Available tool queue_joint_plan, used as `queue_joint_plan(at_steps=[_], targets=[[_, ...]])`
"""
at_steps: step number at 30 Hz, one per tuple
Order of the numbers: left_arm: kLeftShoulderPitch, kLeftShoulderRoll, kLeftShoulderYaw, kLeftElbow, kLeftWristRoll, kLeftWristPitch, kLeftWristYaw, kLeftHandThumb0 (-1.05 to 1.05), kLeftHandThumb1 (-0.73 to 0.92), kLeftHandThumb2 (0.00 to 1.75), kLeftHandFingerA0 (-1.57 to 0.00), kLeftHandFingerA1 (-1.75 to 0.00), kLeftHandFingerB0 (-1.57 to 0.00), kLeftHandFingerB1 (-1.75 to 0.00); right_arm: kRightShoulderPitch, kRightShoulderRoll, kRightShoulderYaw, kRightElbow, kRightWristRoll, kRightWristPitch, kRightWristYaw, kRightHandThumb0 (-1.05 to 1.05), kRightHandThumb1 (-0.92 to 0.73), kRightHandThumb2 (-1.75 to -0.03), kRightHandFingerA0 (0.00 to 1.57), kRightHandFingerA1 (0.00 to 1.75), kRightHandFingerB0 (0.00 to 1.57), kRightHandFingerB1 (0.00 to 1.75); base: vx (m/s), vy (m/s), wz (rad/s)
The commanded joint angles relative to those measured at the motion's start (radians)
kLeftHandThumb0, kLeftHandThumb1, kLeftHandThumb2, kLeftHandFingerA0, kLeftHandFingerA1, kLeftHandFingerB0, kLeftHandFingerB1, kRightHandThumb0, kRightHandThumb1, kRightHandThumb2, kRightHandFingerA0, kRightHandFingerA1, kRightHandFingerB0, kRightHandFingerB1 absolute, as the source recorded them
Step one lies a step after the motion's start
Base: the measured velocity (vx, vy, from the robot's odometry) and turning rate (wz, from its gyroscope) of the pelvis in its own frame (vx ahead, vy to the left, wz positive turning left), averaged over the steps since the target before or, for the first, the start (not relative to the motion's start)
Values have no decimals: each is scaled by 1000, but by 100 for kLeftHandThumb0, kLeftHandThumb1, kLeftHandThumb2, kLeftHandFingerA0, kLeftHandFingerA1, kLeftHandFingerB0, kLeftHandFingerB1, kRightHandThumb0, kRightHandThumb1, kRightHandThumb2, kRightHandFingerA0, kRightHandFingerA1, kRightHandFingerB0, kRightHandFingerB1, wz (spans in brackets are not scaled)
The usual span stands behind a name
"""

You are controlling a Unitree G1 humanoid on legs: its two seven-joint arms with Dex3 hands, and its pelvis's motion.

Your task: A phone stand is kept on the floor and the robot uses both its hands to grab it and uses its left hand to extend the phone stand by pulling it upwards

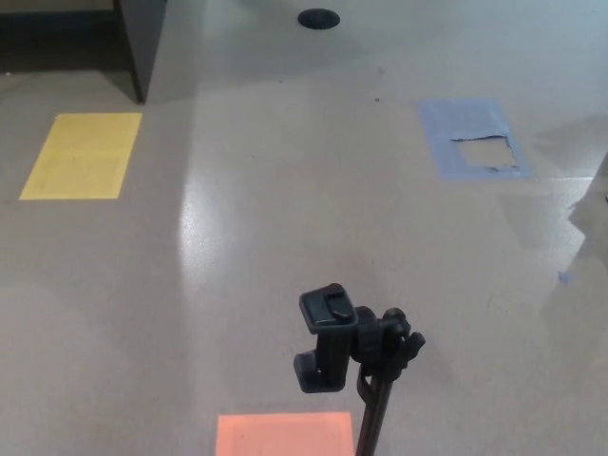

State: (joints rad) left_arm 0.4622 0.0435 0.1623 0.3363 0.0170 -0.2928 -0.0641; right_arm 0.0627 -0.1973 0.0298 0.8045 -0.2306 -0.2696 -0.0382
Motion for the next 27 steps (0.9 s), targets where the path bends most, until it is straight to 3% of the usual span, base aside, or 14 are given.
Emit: queue_joint_plan(at_steps=[1, 2, 4, 10, 11, 13, 15, 17, 18, 20, 21, 24, 25, 27], targets=[[124, -81, 74, -357, -151, -322, 31, -82, 63, 93, -25, -42, -10, -39, -21, -42, 24, -102, -88, -356, -161, -105, -69, -70, 6, 81, 0, 48, 0, 0, 0], [127, -83, 27, -436, -148, -291, 4, -81, 63, 92, -23, -41, -10, -38, -22, -38, 57, -142, -125, -340, -164, -105, -50, -104, 3, 63, 0, 44, 0, 0, 0], [124, -89, -39, -534, -148, -238, -22, -81, 72, 63, -28, -30, -13, -27, -18, -31, 92, -190, -164, -307, -165, -105, -52, -103, 0, 60, 0, 45, 0, 0, 0], [45, -159, -272, -763, -44, -109, -9, -77, 69, 62, -22, -31, -5, -22, -36, 3, 168, -287, -196, -212, -114, -102, -59, -108, 0, 55, 0, 42, 0, 0, 0], [34, -168, -294, -775, -50, -89, -10, -79, 55, 88, -13, -43, -3, -19, -44, 6, 178, -281, -207, -212, -125, -105, -68, -69, 0, 58, 0, 21, 0, 0, 0], [9, -204, -356, -787, -58, -58, 0, -77, 54, 86, -10, -42, -3, -16, -66, 13, 202, -266, -225, -212, -143, -105, -53, -104, 0, 50, 0, 42, 0, 0, 0], [-30, -225, -389, -789, 7, -22, 18, -90, 62, 90, -8, -24, 0, 0, -81, 29, 215, -261, -214, -206, -134, -105, -68, -67, 0, 48, 0, 18, 0, 0, 0], [-67, -261, -432, -796, 7, 39, 34, -92, 61, 88, -15, -19, 0, 0, -97, 38, 232, -254, -217, -205, -137, -105, -69, -67, 0, 47, 0, 17, 0, 0, 0], [-77, -277, -453, -809, -11, 77, 40, -95, 63, 89, -5, -13, 0, -1, -105, 44, 240, -252, -216, -196, -141, -100, -61, -109, 0, 47, 0, 41, 0, 0, 0], [-103, -300, -489, -847, -34, 157, 50, -97, 65, 91, -16, -7, 0, 0, -126, 50, 256, -254, -232, -166, -156, -105, -67, -67, 0, 52, 0, 15, 0, 0, 0], [-110, -304, -498, -859, -46, 180, 51, -97, 65, 92, -15, -4, 0, -2, -134, 54, 262, -253, -236, -159, -162, -105, -52, -100, 0, 52, 0, 39, 0, 0, 0], [-130, -300, -538, -920, -111, 303, 64, -95, 65, 94, -7, -4, 0, -6, -159, 63, 287, -228, -264, -158, -206, -105, -54, -103, 0, 53, 0, 38, 0, 0, 0], [-139, -292, -544, -934, -122, 335, 62, -92, 65, 96, -2, -7, 0, -11, -162, 66, 291, -224, -263, -161, -208, -105, -68, -68, 0, 66, 0, 23, 0, 0, 0], [-178, -287, -554, -958, -143, 433, 62, -95, 64, 98, -1, -9, 0, -11, -176, 80, 295, -214, -249, -169, -200, -105, -52, -101, 0, 58, 0, 43, 0, 0, 0]])
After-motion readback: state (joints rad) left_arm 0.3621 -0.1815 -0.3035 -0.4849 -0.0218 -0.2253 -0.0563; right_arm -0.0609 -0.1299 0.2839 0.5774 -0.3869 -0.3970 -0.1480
